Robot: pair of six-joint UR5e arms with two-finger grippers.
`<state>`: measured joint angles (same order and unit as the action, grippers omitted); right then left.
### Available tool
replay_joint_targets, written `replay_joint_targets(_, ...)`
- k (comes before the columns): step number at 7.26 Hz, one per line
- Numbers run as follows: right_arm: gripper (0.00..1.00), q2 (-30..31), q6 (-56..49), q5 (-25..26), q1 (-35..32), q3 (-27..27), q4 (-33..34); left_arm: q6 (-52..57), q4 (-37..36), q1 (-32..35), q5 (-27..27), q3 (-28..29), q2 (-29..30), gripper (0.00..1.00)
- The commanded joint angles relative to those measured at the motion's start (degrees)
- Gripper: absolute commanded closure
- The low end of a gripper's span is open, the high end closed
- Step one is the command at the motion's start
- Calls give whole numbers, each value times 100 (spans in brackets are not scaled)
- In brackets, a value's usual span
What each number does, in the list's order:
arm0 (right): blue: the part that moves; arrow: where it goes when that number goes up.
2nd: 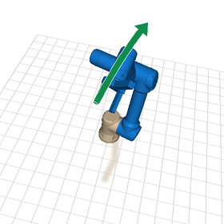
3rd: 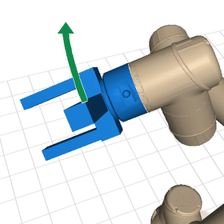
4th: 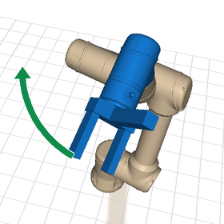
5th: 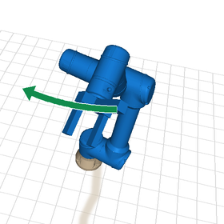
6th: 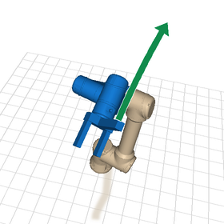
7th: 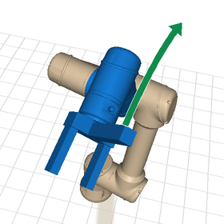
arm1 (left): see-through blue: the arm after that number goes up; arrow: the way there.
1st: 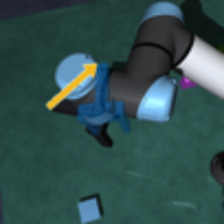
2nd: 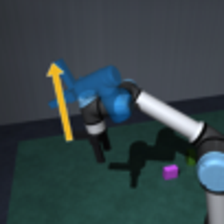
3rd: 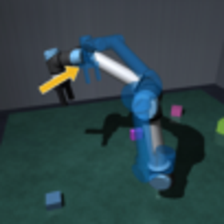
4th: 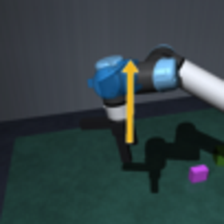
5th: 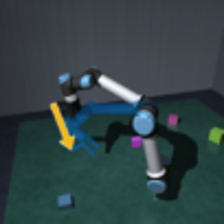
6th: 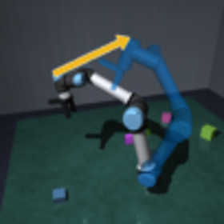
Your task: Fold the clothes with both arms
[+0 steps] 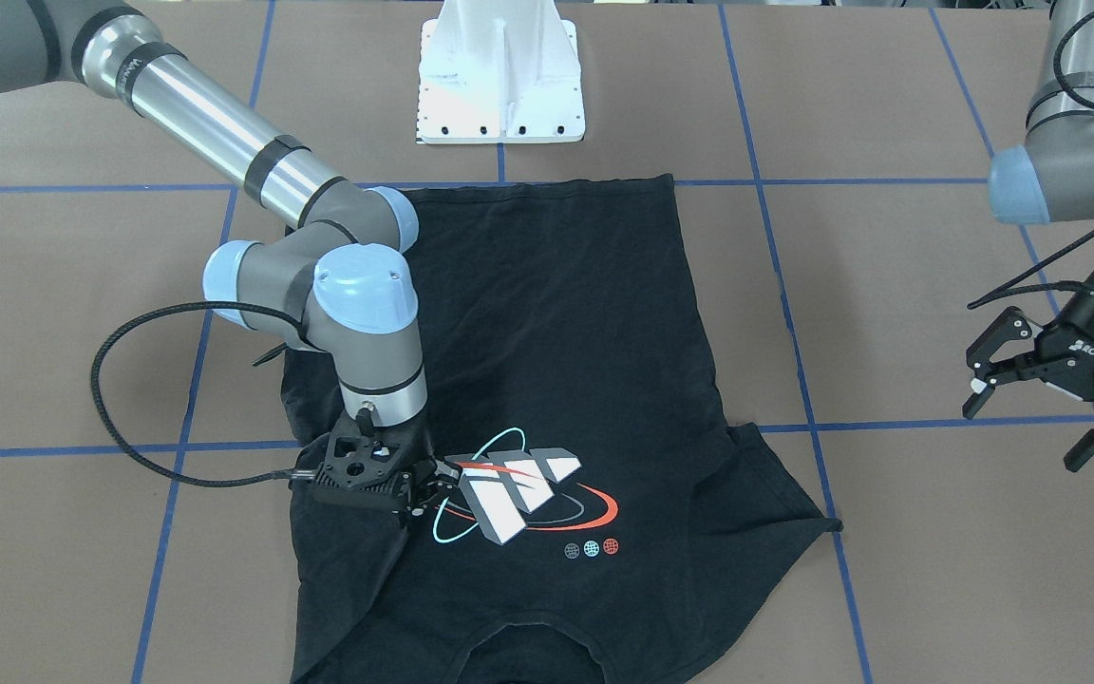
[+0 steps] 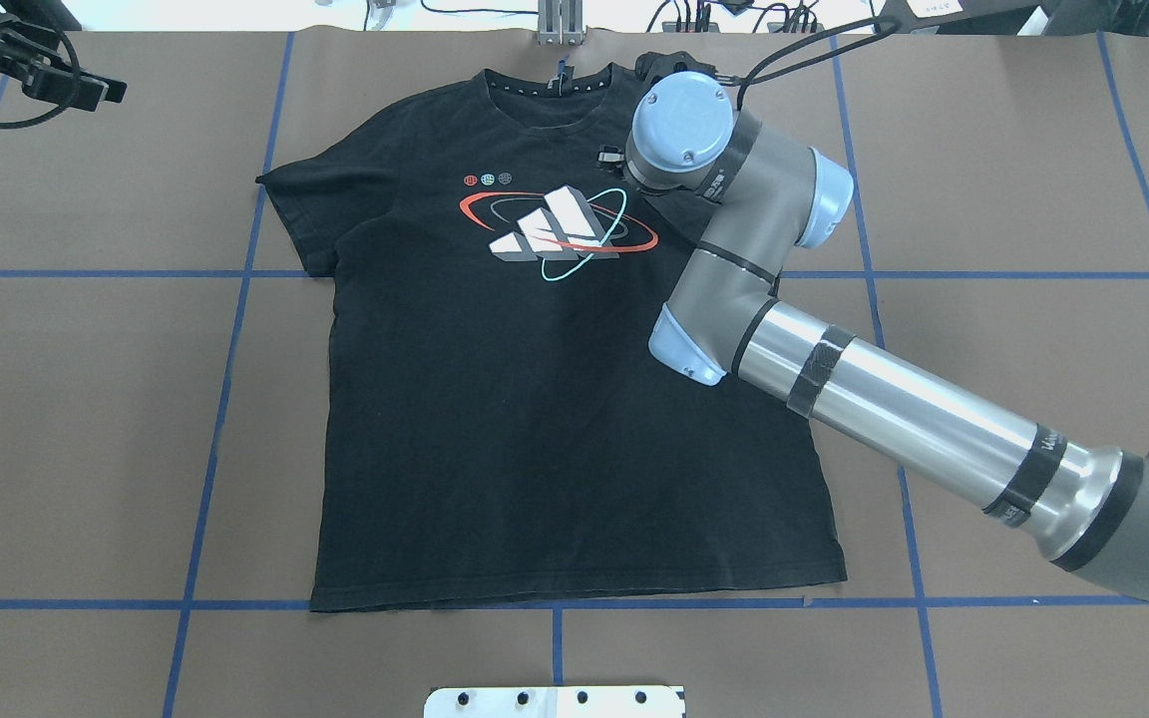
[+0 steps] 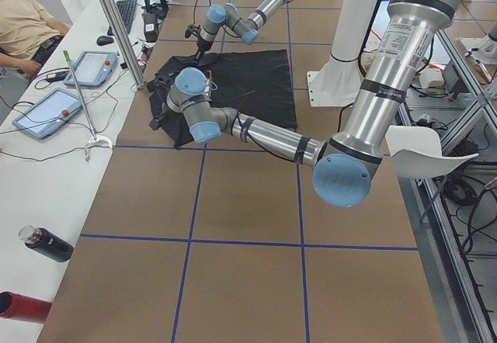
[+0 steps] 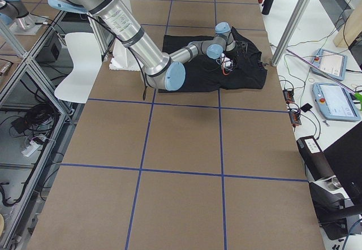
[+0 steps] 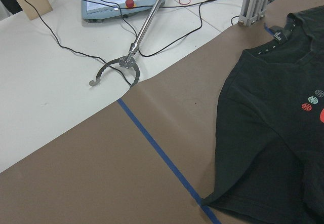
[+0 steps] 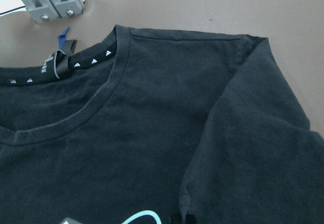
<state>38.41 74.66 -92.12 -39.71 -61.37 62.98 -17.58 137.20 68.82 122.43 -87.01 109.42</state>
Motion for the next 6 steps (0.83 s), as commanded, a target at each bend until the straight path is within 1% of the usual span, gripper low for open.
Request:
replay_joint_targets(1,100,-44,40,150,130,89,3,0,0,0,0,0,0,0)
replay_joint_targets(2,32,-44,40,150,130,98,3,0,0,0,0,0,0,0)
replay_joint_targets(3,0,-62,58,168,147,99,12,0,-9,-9,0,0,0,0)
replay_joint_targets(4,0,-227,75,150,87,72,299,-9,0,-26,0,87,9,0)
replay_joint_targets(5,0,-386,-20,63,-62,-128,998,-78,0,-78,-9,236,87,0)
replay_joint_targets(6,0,-335,-239,-373,-281,-408,1197,-140,9,-105,-61,533,340,0)
